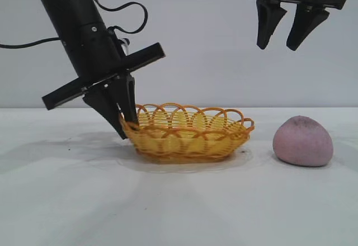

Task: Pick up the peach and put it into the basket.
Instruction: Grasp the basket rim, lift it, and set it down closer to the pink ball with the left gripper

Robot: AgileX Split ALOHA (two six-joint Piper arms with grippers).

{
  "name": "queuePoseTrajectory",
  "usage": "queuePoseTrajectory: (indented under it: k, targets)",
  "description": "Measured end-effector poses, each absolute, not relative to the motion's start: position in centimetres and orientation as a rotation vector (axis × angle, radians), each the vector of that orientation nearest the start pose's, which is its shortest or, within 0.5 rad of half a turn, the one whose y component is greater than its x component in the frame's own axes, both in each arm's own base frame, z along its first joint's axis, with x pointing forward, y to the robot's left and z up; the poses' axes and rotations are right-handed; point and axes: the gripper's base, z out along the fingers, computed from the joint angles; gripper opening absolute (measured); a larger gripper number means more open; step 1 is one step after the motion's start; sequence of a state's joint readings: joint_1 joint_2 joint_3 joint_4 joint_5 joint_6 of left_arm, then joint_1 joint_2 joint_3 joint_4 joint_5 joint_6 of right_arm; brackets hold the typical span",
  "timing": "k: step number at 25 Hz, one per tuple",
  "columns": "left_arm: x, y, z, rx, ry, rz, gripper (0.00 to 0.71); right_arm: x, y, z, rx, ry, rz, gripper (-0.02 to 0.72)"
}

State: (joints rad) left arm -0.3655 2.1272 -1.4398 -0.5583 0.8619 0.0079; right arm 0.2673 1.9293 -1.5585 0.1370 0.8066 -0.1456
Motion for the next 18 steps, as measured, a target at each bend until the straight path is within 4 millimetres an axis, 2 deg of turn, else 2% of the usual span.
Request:
queuePoseTrajectory:
  k: [5,8,9,11,18]
  targets:
    - [37.5,-18.3,13.7,0.044,3.050,-0.696,0.340,40.7,12.1,24.5,-0.453,2.624,0.202,0.425]
    - [37.2,-18.1,13.9,0.103,3.080,-0.664,0.447,40.7,12.1,24.5,-0.453,2.624,0.202,0.425]
    - [37.1,-17.9,14.2,0.137,3.081,-0.636,0.465,40.7,12.1,24.5,-0.453,2.624,0.202,0.425]
    - [36.9,-17.5,15.2,0.206,3.066,-0.580,0.451,40.7,12.1,24.5,-0.453,2.624,0.202,0.425]
    - [36.1,-15.5,20.9,0.421,2.927,-0.327,0.477,40.7,12.1,24.5,-0.453,2.624,0.202,0.425]
